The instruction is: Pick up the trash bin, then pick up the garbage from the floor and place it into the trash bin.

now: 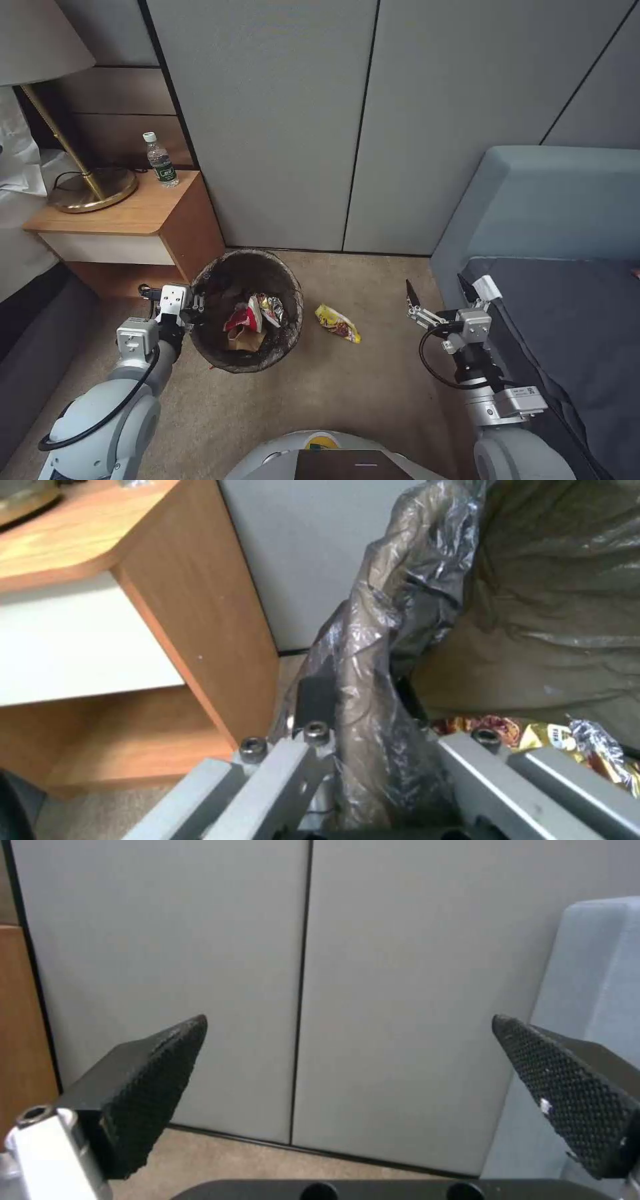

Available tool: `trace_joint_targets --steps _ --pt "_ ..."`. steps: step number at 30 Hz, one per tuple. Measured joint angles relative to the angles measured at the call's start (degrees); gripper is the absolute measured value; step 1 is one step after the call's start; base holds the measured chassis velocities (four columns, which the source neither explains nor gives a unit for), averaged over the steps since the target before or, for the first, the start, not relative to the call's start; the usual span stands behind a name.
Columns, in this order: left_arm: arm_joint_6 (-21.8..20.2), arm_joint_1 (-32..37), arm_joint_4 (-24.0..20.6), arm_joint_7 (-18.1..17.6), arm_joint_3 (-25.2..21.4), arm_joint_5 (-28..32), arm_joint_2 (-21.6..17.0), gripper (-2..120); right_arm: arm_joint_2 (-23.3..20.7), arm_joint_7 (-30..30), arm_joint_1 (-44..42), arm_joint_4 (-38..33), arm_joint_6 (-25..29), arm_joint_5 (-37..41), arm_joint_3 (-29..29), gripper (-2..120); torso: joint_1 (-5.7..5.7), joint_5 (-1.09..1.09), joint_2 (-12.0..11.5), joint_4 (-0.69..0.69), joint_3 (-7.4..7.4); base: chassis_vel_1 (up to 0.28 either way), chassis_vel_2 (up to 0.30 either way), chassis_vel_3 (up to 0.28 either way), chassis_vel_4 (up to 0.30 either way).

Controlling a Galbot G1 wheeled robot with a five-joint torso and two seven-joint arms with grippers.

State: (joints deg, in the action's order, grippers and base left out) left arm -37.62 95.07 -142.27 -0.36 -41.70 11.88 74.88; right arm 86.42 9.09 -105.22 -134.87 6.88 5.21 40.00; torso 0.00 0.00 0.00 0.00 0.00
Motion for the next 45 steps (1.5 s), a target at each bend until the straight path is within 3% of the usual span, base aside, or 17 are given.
trace_joint_targets --steps 14,17,19,20,22,23,27,32,45 --pt "-0.45 0.79 -1.01 -0.40 -0.68 0.93 -0.30 3 -4.67 0.20 3.50 0.69 -6.15 1.68 -0.83 100 0.00 0.00 0.00 0.00 0.00 -0.020 0.023 0.018 -0.026" --pt "-1.02 1.80 -1.02 -0.87 -1.41 1.52 -0.54 3 -10.21 0.90 8.22 2.89 -13.56 4.01 -3.50 100 0.00 0.01 0.00 0.00 0.00 0.000 0.000 0.000 0.000" --pt "-1.13 1.97 -1.02 -1.04 -1.45 1.63 -0.57 3 -11.56 1.17 9.47 3.36 -15.22 4.84 -4.07 100 0.00 0.01 0.00 0.04 0.00 0.000 0.000 0.000 0.000" --pt "-1.33 2.23 -1.02 -1.38 -1.53 1.80 -0.59 3 -13.96 1.47 11.89 4.91 -17.53 6.42 -5.41 100 0.00 0.00 0.00 -0.02 0.00 0.000 0.000 0.000 0.000" --pt "-1.46 2.92 -1.02 -1.69 -2.18 1.87 -0.36 3 -19.96 1.94 18.08 8.75 -21.34 9.73 -9.06 100 0.00 0.01 0.00 0.01 0.00 0.000 0.000 0.000 0.000" --pt "-1.46 2.92 -1.02 -1.69 -2.18 1.87 -0.36 3 -19.96 1.94 18.08 8.75 -21.34 9.73 -9.06 100 0.00 0.01 0.00 0.01 0.00 0.000 0.000 0.000 0.000" --pt "-1.90 3.50 -1.02 -1.72 -3.71 1.77 -0.13 3 -28.06 2.60 26.49 16.81 -24.31 14.55 -16.83 100 0.00 0.01 0.00 0.01 0.00 0.000 0.000 0.000 0.000" --pt "-2.29 4.05 -1.02 -1.68 -3.26 1.18 0.58 3 -29.91 2.73 31.00 23.50 -25.32 15.75 -22.77 100 0.00 0.01 -0.01 0.00 0.00 0.000 0.000 0.000 0.000" --pt "-2.42 4.24 -1.00 -1.68 -2.10 0.22 1.73 3 -30.41 8.17 41.32 37.27 -25.41 16.30 -29.31 100 0.00 0.00 0.00 0.00 0.00 0.000 0.000 0.000 0.000"
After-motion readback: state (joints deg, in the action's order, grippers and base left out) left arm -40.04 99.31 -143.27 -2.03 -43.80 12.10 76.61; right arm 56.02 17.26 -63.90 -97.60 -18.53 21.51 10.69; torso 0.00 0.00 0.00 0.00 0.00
